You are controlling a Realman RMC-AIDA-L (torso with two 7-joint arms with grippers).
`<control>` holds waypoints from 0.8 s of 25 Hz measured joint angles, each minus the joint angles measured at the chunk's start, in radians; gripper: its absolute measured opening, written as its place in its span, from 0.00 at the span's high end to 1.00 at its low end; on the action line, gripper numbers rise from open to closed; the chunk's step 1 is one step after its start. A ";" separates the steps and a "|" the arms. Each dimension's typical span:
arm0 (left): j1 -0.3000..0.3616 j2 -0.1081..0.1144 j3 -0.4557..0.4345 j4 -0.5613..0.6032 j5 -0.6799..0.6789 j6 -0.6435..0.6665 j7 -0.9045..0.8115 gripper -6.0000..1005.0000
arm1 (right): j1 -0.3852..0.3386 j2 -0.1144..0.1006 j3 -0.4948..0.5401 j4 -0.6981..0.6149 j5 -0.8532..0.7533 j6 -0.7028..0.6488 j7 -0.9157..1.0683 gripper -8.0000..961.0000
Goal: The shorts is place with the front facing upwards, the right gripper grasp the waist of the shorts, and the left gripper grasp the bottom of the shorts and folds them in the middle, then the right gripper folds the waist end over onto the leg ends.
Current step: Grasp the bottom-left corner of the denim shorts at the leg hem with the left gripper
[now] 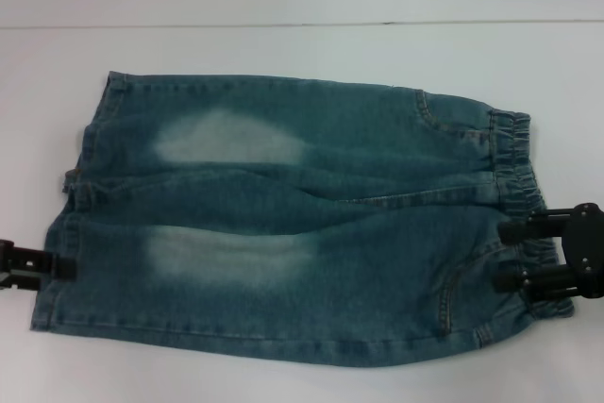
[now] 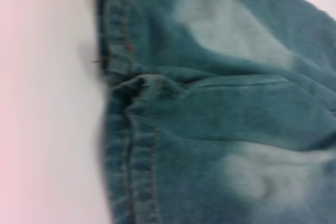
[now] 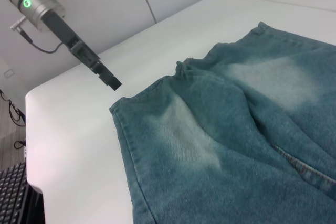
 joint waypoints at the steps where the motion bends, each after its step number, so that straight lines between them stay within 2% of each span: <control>1: -0.002 0.000 0.001 0.000 0.007 -0.012 -0.015 0.28 | 0.002 0.000 0.000 0.000 -0.001 0.001 -0.003 0.14; 20: -0.002 0.000 0.038 -0.057 0.067 -0.102 -0.065 0.28 | 0.026 -0.002 -0.010 0.002 -0.006 0.012 -0.020 0.14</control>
